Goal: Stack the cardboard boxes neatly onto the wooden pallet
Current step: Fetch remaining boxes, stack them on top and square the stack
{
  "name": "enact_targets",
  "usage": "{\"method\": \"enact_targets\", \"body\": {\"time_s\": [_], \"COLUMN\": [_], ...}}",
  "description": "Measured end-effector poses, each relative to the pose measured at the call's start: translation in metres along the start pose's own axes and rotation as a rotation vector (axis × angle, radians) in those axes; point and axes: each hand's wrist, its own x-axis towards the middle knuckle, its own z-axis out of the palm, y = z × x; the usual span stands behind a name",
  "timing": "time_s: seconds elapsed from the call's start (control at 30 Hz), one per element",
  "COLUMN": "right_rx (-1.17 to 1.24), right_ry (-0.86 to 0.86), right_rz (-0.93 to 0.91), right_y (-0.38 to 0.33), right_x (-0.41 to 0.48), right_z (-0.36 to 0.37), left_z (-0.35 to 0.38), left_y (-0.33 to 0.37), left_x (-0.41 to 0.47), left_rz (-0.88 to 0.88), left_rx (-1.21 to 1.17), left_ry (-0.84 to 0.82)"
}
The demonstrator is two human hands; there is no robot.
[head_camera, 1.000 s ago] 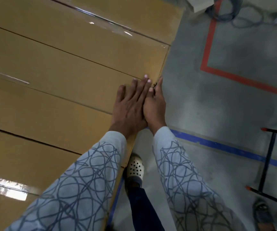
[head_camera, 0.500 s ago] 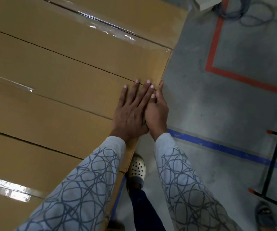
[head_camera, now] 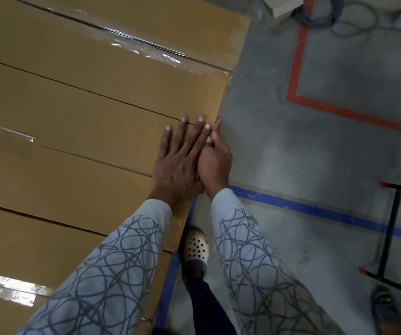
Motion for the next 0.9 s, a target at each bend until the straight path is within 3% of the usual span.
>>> {"method": "enact_targets", "body": {"time_s": [0.23,0.37,0.7,0.9], "right_rx": [-0.141,-0.081,-0.005,0.04], "right_ry": [-0.192,-0.23,-0.185,-0.192], "right_rz": [-0.02,0.04,0.027,-0.003], "right_y": [-0.002,0.02,0.136,0.182], "right_x": [-0.009,-0.054,-0.27,-0.424], "right_z": [-0.01,-0.028,-0.068,-0.102], "left_z": [-0.009,-0.02,-0.051,-0.112], "left_y": [0.006,0.031,0.122,0.164], "left_x": [-0.002,-0.041,-0.282,-0.433], "left_rz": [-0.033,-0.111,-0.221,-0.315], "left_rx": [0.085,0.036,-0.143,-0.289], "left_ry": [-0.14,-0.081,-0.103,-0.008]}}
